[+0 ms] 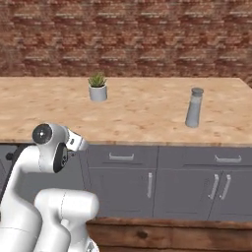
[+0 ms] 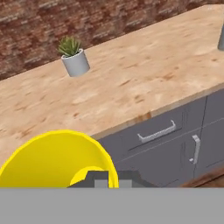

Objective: Place the pitcher and cup on the dining counter for serving.

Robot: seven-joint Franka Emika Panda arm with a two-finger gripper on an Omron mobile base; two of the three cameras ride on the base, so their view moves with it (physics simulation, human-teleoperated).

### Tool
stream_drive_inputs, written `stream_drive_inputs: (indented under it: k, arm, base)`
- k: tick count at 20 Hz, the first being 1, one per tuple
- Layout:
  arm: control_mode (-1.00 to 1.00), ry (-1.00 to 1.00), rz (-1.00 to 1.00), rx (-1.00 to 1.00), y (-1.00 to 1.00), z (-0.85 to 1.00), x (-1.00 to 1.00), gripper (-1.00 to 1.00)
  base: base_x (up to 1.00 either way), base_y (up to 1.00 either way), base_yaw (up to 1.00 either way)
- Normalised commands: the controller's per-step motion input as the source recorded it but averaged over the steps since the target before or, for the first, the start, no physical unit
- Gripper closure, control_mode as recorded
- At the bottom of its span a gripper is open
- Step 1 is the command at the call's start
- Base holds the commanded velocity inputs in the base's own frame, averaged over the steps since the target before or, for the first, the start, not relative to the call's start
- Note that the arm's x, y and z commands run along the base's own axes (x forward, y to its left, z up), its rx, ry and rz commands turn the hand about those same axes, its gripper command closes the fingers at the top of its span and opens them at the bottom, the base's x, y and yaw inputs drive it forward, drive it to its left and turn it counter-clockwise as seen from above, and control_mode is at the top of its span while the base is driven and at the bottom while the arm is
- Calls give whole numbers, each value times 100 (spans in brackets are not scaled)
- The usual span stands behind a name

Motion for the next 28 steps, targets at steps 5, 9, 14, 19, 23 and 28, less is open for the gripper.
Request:
stream_drive_inputs:
  k: [5, 9, 14, 19, 23, 28]
  arm:
    - [100, 0, 0, 0, 0, 0, 0, 100]
    - [100, 0, 0, 0, 0, 0, 0, 100]
    - [100, 0, 0, 0, 0, 0, 0, 100]
    - [100, 0, 0, 0, 0, 0, 0, 100]
    - [100, 0, 0, 0, 0, 0, 0, 100]
    - [100, 0, 0, 0, 0, 0, 0, 100]
  base:
    - [1, -55, 35]
    - [13, -76, 32]
    - [57, -68, 21]
    - [49, -41, 4]
    - [29, -21, -1]
    - [40, -15, -3]
